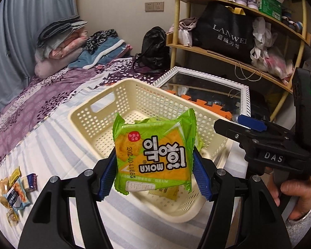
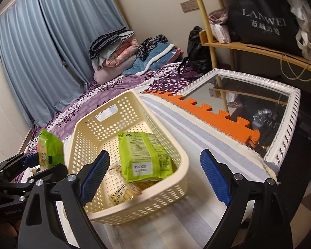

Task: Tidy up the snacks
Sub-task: 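Lower the green moka wafer pack into the basket and open the left tool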

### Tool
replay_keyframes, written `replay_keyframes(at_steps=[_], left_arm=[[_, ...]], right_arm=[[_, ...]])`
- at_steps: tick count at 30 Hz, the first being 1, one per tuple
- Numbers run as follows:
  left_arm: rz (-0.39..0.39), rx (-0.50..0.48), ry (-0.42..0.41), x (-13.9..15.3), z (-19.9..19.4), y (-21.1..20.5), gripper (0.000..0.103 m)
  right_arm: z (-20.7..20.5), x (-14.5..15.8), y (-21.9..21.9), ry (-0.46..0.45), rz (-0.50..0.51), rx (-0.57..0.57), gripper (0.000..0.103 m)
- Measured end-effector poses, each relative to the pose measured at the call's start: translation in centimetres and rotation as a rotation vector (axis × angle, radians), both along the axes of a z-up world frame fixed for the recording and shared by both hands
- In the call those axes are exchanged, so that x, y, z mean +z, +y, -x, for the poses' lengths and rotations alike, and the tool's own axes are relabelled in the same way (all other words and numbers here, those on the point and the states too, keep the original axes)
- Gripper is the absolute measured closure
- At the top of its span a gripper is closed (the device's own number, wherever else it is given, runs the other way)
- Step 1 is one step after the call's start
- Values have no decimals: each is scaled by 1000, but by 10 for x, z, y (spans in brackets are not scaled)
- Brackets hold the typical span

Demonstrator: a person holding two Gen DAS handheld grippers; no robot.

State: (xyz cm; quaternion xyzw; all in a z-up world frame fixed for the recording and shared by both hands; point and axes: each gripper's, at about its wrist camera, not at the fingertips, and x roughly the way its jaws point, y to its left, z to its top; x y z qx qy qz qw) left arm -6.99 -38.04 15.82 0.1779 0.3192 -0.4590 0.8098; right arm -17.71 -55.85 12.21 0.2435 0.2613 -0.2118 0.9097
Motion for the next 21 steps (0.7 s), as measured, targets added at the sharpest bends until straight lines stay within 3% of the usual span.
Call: replay_keyframes(at_steps=[2,4,14,16,21], left_arm=[[-3,-6,13,-4,-1,-6,32],[3,0,17,-5,-2,-6,15],[-6,30,15,-6,-5,3,13],[-9,43,18,-6,-7,7,6],[-5,68,33,-7,-12,16,6]], right_arm=[[3,-1,-3,-1,-3,-9,15],[5,-2,-5,-3,-6,-16,15],[0,-4,-5,-9,-16,-8,15],[-2,-4,-3,-9,-16,-4,15],[-3,-3,-1,-9,-17,-1,15]])
